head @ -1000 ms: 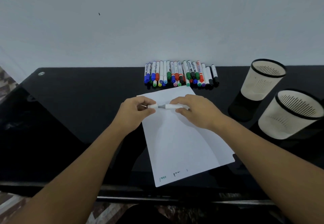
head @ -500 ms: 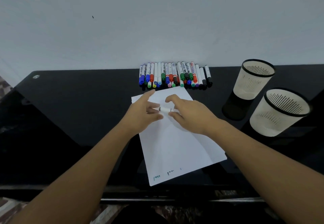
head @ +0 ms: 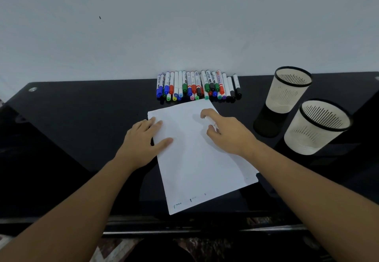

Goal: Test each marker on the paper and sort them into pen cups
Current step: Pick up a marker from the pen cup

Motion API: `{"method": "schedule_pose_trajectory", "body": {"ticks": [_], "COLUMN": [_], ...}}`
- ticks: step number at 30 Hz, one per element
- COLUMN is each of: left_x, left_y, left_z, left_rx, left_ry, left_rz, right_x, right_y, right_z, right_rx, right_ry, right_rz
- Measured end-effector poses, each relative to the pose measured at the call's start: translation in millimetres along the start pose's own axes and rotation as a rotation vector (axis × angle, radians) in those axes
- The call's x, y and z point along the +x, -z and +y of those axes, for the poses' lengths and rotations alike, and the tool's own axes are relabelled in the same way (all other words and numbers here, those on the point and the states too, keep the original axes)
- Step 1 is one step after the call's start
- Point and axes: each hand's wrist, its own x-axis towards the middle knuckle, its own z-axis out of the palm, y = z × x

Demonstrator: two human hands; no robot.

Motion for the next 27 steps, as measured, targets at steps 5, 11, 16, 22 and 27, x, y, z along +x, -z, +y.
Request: {"method": "schedule_pose_trajectory", "body": {"ticks": [5, 11, 16, 22, 27], "left_x": [-1.0, -0.3, 0.4, 2.1, 0.9], "left_y": [-1.5, -3.9, -5.2, -6.3, -4.5], "left_z": [-0.4, -3.2, -6.1, -4.5, -2.6], "left_rx": [0.020, 0.030, 0.013, 0.014, 0.015], "left_ry": [0.002, 0.005, -0.006, -0.007, 0.000], "left_rz": [-0.003, 0.012, 0.032, 0.037, 0.035], "right_x": [2.6, 0.9, -11.2, -18.8, -16.6], "right_y": [5.7, 19.3, 14.3, 9.1, 13.2], "right_z": [3.2, 29.1, 47.2, 60.6, 61.5], "right_rx": [0.047, -0.162, -0.214, -0.277, -0.268], "right_ry": [-0.060, -0.248, -0.298, -0.299, -0.307], "right_rz": [-0.030, 0.177, 0.236, 0.285, 0.304]}}
